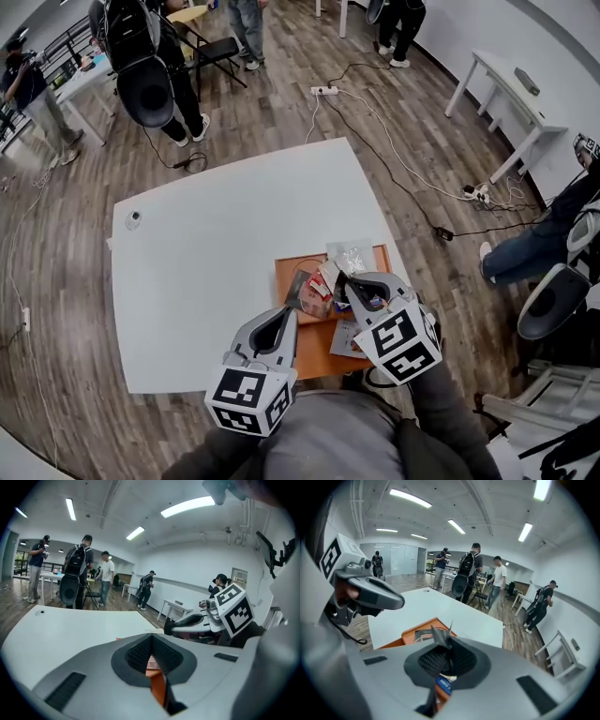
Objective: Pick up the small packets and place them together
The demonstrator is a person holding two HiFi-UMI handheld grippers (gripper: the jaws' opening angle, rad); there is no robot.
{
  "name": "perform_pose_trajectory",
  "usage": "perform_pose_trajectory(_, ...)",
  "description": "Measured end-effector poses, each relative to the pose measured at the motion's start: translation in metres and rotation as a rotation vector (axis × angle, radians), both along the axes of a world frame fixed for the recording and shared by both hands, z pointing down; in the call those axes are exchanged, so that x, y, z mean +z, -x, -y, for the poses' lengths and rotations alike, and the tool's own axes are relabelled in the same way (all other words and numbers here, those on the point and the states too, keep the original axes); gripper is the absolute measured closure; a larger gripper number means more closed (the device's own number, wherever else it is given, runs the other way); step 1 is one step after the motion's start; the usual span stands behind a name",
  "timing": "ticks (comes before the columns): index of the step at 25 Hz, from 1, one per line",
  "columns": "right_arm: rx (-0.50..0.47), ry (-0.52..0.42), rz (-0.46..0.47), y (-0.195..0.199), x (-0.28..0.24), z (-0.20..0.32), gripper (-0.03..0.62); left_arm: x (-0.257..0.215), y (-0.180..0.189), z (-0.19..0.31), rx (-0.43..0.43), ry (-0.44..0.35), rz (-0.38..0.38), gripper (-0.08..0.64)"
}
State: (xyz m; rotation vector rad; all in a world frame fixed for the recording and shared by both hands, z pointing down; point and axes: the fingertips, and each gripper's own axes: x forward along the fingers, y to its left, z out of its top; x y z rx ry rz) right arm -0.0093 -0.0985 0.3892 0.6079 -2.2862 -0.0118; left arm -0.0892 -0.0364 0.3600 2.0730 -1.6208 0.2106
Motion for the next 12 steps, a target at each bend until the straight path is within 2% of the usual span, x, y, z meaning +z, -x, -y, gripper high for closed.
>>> perform_pose_trajectory(9, 0.012, 0.053, -0.039, 0.012, 0.035, 0.037, 0.581, 0.019, 0.026, 0.003, -0.094, 0.061, -0.011, 0.563)
perform_pose_trajectory(12, 0.009, 0.063, -0.041, 0.017, 0.040, 0.039, 0.525, 0.023, 0.031, 0.003, -0.108, 0.070, -0.015, 0.563)
